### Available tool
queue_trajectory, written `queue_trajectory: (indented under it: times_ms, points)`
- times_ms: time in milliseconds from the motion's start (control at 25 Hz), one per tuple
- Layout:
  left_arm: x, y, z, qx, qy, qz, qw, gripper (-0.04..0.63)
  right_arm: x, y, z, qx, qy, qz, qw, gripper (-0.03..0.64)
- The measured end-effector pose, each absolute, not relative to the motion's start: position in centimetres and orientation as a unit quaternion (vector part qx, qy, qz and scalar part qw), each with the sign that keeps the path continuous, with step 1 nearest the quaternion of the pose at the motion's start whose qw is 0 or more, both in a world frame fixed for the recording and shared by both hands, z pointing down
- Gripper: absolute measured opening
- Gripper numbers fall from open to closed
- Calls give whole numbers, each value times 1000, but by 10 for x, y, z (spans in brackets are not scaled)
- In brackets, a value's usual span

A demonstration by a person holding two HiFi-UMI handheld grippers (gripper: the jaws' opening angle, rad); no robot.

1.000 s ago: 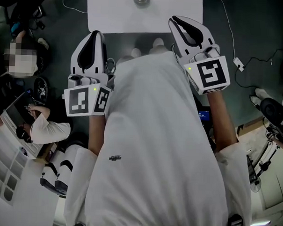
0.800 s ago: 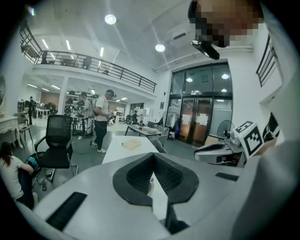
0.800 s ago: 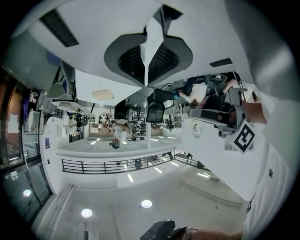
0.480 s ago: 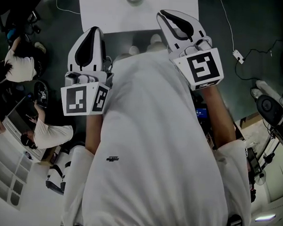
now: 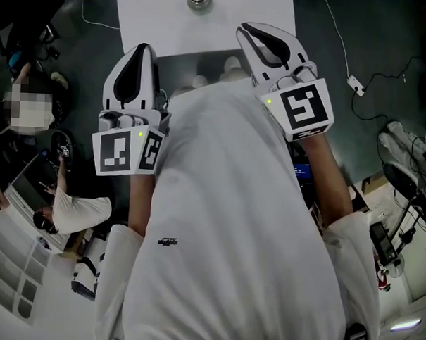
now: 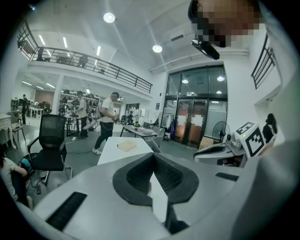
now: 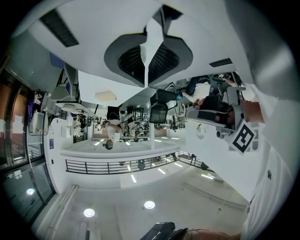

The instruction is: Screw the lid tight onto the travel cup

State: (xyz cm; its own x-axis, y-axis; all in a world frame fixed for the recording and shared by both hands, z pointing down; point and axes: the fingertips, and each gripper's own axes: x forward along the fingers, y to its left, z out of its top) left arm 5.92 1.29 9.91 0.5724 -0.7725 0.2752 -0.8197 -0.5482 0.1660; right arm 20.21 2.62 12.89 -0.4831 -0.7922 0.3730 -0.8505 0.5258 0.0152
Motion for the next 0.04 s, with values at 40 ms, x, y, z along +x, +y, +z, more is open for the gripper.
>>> queue_trajectory:
  times_ms: [40]
  points:
    - [59, 14, 99, 876, -453, 85, 139, 3, 201, 28, 129, 481, -856, 87, 169, 17]
